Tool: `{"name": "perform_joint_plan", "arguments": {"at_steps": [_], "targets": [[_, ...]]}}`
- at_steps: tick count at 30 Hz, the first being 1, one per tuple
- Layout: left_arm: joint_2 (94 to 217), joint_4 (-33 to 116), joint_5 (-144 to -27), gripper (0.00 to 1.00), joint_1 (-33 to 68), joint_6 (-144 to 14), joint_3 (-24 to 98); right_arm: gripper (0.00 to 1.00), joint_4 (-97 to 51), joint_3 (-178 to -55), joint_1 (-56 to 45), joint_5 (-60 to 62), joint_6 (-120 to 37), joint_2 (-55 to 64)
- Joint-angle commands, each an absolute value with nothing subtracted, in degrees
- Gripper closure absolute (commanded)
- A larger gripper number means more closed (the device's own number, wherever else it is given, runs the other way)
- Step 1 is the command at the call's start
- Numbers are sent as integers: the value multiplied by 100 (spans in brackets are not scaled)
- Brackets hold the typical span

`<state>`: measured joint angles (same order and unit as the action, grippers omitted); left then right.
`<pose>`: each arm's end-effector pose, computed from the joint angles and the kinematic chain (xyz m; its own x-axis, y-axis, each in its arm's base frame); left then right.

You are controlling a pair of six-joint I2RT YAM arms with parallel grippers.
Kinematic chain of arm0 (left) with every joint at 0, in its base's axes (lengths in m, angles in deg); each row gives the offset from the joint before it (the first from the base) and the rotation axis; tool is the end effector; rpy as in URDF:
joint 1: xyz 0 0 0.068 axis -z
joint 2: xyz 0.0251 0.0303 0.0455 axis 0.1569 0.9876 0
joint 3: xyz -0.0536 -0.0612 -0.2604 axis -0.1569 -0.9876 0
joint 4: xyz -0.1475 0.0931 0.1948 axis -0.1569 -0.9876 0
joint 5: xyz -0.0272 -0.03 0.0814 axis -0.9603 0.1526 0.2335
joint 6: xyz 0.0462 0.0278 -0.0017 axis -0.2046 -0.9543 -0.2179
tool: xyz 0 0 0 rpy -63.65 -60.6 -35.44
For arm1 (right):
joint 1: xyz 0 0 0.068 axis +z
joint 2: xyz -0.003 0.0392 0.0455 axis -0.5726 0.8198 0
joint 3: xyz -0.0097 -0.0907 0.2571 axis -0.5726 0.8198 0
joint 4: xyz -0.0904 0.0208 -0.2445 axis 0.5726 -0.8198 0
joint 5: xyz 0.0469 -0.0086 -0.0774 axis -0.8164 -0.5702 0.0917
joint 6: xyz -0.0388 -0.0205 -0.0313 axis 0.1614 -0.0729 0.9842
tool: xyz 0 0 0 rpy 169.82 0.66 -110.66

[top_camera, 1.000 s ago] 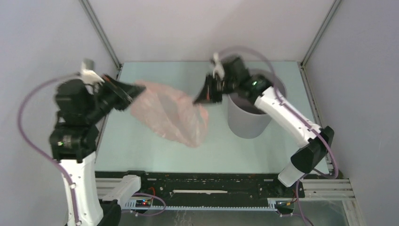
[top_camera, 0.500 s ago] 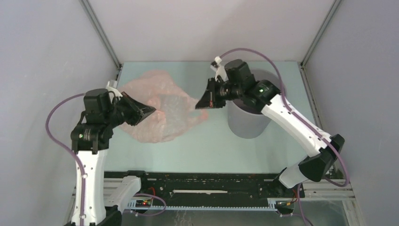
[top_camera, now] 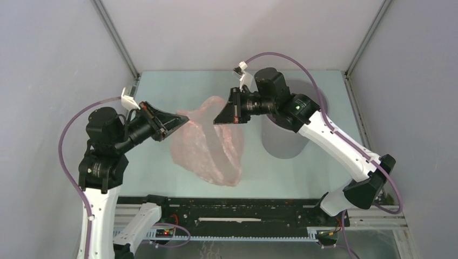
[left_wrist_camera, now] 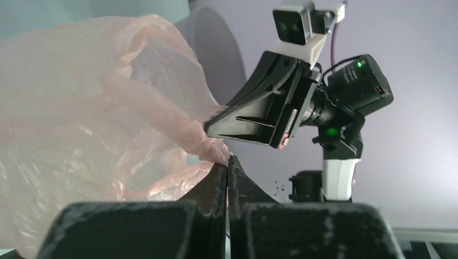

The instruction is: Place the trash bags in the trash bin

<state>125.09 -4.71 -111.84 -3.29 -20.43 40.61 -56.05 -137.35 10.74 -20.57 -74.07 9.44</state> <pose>0.1085 -0.0314 0.4543 -0.6513 -0.6239 -0.4320 0.1673 0.4372 -0.8836 0.2186 0.2486 0.4364 -0.8077 -0.0382 -0.5883 -0.5513 0.4025 0.7308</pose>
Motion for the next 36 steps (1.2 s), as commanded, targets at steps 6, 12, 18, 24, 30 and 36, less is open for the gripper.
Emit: {"name": "perform_joint_plan", "arguments": {"at_steps": [6, 12, 18, 24, 30, 36], "targets": [[12644, 94, -11050, 100, 391, -1676, 3960, 95, -4418, -13850, 1666, -1637, -7603, 741], [12653, 142, -11039, 100, 460, -1589, 3893, 81, -3901, -13217, 1765, -1293, -7522, 240], [12685, 162, -11122, 100, 460, -1529, 3876, 71, -3693, -13038, 1794, -1293, -7463, 215], [12779, 70, -11184, 100, 460, -1586, 3986, 55, -3632, -12986, 1949, -1173, -7321, 273], [12901, 52, -11263, 100, 460, -1648, 4122, 43, -3998, -13230, 2205, -804, -6901, 457], [12998, 16, -11338, 100, 460, -1712, 4218, 39, -4054, -13283, 2312, -510, -6855, 515]]}}
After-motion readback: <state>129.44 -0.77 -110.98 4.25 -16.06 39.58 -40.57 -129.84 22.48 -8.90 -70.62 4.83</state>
